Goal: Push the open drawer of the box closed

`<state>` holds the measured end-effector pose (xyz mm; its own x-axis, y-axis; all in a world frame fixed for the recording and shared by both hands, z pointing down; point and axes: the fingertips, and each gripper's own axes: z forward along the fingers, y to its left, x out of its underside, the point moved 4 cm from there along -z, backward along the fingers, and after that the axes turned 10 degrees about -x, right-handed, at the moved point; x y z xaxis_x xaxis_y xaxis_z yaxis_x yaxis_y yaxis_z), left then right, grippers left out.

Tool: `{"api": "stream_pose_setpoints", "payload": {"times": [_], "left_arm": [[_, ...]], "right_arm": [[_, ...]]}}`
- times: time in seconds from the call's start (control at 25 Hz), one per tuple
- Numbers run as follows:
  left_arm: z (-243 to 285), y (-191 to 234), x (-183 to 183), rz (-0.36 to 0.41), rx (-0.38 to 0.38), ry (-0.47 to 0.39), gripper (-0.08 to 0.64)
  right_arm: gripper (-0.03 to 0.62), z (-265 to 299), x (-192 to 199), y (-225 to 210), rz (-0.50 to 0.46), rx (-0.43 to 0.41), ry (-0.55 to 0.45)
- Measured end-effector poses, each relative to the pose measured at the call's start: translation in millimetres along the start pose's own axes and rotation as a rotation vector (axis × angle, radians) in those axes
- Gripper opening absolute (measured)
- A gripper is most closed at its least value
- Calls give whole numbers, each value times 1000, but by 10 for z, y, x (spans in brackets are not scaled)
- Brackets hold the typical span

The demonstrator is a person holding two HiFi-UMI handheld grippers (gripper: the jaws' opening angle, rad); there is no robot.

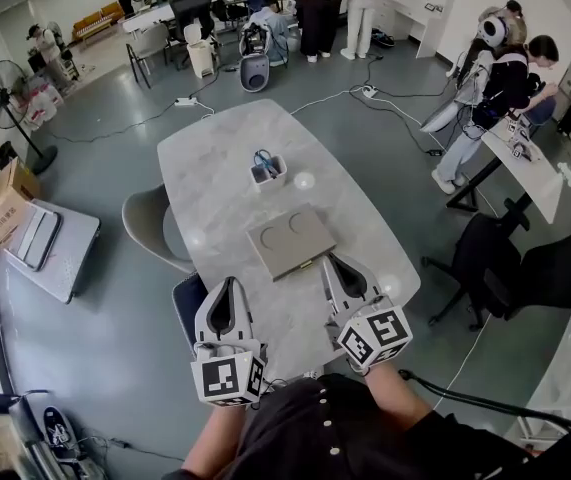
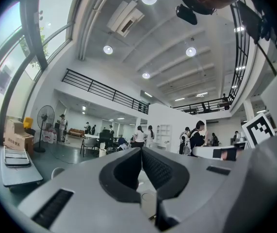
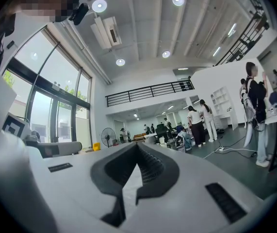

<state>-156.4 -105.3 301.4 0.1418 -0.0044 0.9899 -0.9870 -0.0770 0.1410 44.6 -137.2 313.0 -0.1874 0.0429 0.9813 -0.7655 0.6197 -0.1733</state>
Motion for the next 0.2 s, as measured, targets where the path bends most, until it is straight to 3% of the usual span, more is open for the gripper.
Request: {"api": "stream_pose_setpoints", "payload": {"times": [0.2], "left_arm": [[-8, -31, -42, 1, 0, -5, 17]], "right_arm": [[-3, -16, -43, -6, 3, -1, -4]]}}
